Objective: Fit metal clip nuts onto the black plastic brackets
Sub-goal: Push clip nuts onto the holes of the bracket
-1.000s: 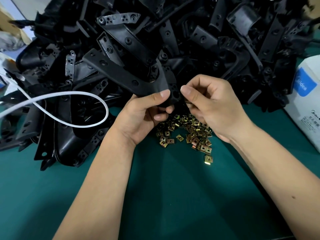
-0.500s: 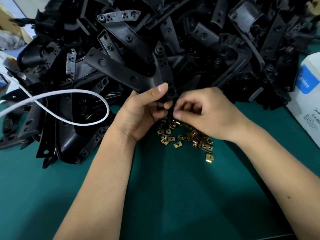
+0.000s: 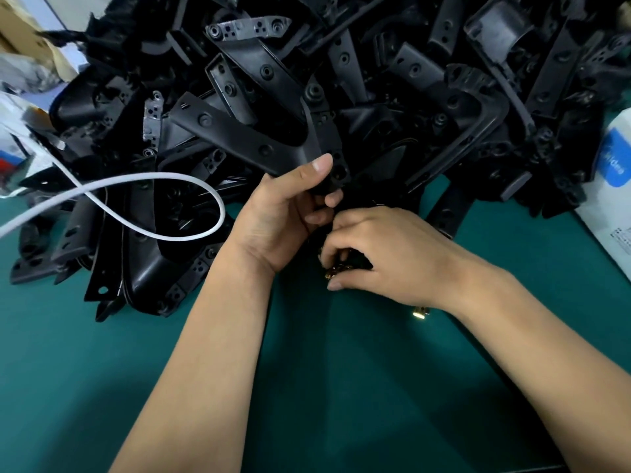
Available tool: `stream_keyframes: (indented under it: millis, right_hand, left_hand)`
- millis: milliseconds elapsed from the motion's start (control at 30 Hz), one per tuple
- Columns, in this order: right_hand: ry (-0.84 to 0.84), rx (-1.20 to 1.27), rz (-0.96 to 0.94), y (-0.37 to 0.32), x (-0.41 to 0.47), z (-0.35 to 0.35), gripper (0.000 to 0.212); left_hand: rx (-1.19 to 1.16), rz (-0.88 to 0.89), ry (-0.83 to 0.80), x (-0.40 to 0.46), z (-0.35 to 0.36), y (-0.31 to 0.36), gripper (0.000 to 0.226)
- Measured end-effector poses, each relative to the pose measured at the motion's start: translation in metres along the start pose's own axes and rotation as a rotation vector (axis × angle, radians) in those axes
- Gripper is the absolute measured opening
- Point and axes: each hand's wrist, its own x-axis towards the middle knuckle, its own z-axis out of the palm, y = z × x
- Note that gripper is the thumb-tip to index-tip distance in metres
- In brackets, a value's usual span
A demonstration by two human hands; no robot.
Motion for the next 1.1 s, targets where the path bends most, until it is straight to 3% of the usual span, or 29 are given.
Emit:
stream_keyframes:
  millis: [267, 367, 467, 600, 867, 1100]
  right_hand:
    - [0.08, 0.077, 0.019, 0.008, -0.001, 0.001, 0.012]
    - [0.292, 0.46, 0.102, 0.015, -0.003, 0.0, 0.007]
    - [0.447, 0.806, 0.188, 0.02, -0.001, -0.004, 0.01]
    - [0.537, 1.222, 0.177, 0.023, -0.002, -0.009, 0.012]
    - [0.556, 1.272, 0.157, 0.023, -0.004, -0.011, 0.007]
    - [0.578, 1.242, 0.213, 0.018, -0.001, -0.006, 0.01]
  left_hand:
    - [-0.01, -0.007, -0.024, 0.001, -0.005, -0.001, 0.019]
    - [-0.003, -0.006, -0.073, 0.001, -0.008, 0.0, 0.035]
    - [0.037, -0.009, -0.116, 0.002, -0.012, 0.001, 0.035]
    - [0.069, -0.043, -0.137, 0.002, -0.011, -0.001, 0.048]
    - [0.085, -0.081, -0.178, 0.001, -0.004, -0.005, 0.059]
    - [0.075, -0.111, -0.095, 0.002, -0.004, -0.008, 0.044]
